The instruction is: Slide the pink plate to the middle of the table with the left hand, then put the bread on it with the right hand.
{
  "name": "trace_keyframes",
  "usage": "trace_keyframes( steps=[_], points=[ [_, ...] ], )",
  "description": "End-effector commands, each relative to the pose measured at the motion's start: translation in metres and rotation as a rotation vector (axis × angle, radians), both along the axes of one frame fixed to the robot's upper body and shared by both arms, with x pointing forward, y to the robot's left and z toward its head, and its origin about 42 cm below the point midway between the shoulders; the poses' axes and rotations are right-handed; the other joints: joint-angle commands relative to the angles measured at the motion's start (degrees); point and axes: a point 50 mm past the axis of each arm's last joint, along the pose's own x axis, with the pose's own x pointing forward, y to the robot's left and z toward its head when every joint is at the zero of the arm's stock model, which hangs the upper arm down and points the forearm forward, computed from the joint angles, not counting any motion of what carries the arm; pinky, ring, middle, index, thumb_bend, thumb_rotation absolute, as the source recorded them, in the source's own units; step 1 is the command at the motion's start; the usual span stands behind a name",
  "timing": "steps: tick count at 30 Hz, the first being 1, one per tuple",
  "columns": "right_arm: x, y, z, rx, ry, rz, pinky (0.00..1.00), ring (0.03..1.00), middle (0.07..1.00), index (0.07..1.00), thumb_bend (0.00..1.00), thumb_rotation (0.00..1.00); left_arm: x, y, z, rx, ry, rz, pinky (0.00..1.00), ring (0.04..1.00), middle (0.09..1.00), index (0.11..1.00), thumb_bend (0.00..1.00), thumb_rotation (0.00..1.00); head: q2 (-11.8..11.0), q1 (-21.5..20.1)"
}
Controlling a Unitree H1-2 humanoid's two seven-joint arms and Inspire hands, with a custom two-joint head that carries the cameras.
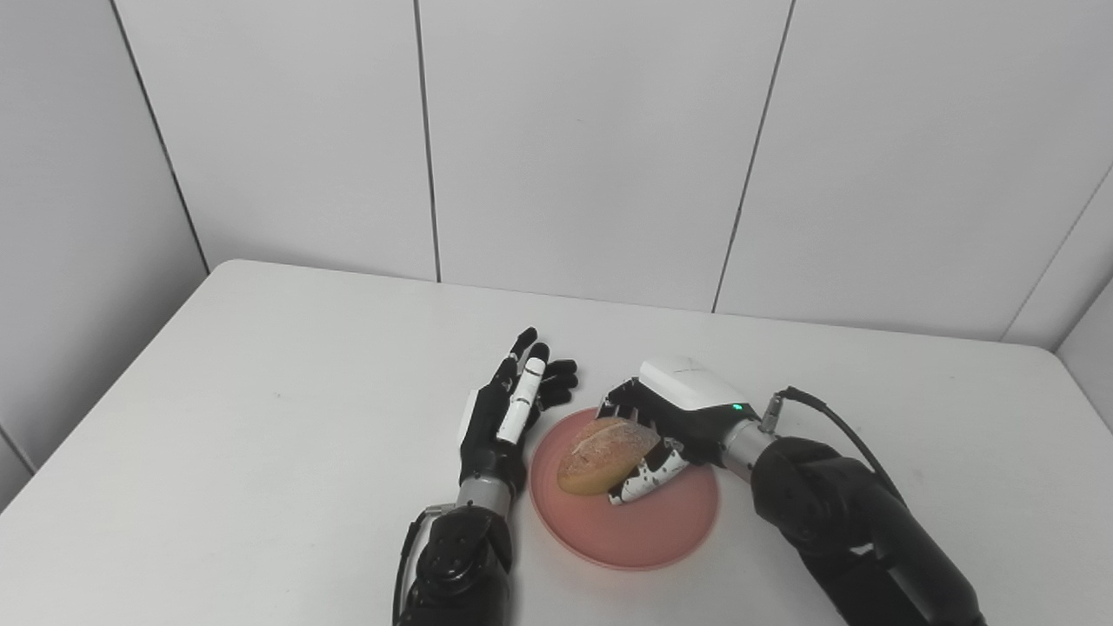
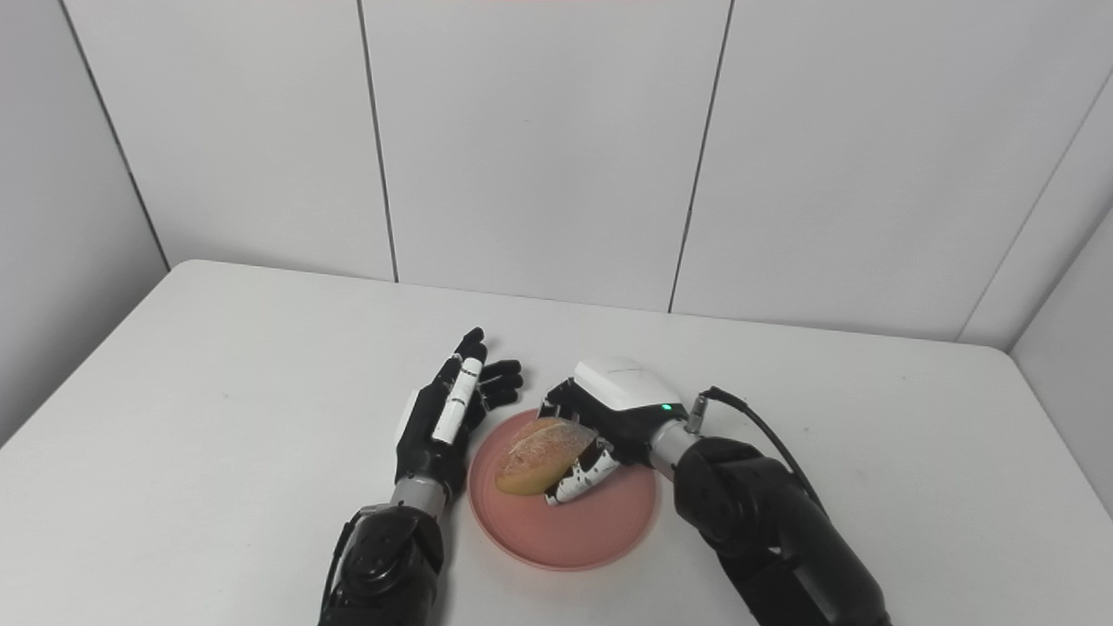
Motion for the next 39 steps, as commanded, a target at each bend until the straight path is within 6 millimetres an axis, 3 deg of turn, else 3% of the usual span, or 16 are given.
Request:
trace_keyframes(
  steps=[1,8,17,20,21,24,29,30,33,39],
  points=[
    [0.004,0.001,0.034,0.026,-0.117,0.035,0.44,0.517,0.584,0.624,0.99,0.39,-0.011,-0.001,-0.029,-0.016,0.140,-0.003,0.66,0.653,0.651,0.884,0.55,0.68,0.0,0.0],
    [0.004,-0.007,0.056,0.052,-0.186,0.011,0.44,0.529,0.593,0.631,0.99,0.46,-0.012,0.001,-0.029,-0.003,0.143,-0.002,0.67,0.681,0.676,0.891,0.55,0.70,0.3,-0.4],
    [0.002,-0.013,0.077,0.064,-0.226,-0.013,0.51,0.620,0.677,0.634,0.99,0.46,-0.011,0.003,-0.027,-0.019,0.138,0.000,0.67,0.672,0.655,0.884,0.54,0.69,0.6,-0.8],
    [0.002,-0.014,0.080,0.073,-0.233,-0.011,0.47,0.581,0.660,0.636,1.00,0.45,-0.010,0.004,-0.026,-0.020,0.137,0.002,0.67,0.670,0.652,0.875,0.54,0.69,0.6,-0.9],
    [0.002,-0.016,0.082,0.073,-0.229,-0.020,0.54,0.652,0.712,0.646,1.00,0.48,-0.010,0.005,-0.026,-0.024,0.137,0.003,0.67,0.672,0.654,0.873,0.54,0.69,0.7,-1.1],
    [0.002,-0.022,0.086,0.093,-0.225,-0.042,0.60,0.717,0.756,0.661,1.00,0.55,-0.010,0.007,-0.024,-0.028,0.137,0.008,0.67,0.676,0.653,0.872,0.54,0.68,0.7,-1.2],
    [0.012,-0.038,0.072,0.311,-0.154,-0.122,0.63,0.743,0.773,0.706,1.00,0.70,-0.007,0.010,-0.019,-0.038,0.111,0.014,0.68,0.695,0.642,0.871,0.54,0.68,0.6,-1.5],
    [0.014,-0.041,0.068,0.366,-0.132,-0.141,0.65,0.744,0.773,0.756,1.00,0.71,-0.006,0.011,-0.018,-0.032,0.101,0.012,0.71,0.713,0.667,0.879,0.56,0.69,0.6,-1.5],
    [0.020,-0.049,0.046,0.587,-0.076,-0.210,0.65,0.741,0.778,0.793,1.00,0.78,-0.003,0.012,-0.010,-0.032,0.050,0.011,0.75,0.737,0.697,0.878,0.61,0.68,0.4,-1.9],
    [0.018,-0.057,0.000,1.013,0.067,-0.334,0.74,0.812,0.838,0.845,1.00,0.93,0.005,0.015,0.005,0.101,-0.079,0.031,0.86,0.836,0.832,0.875,0.68,0.79,0.6,-3.7]
  ],
)
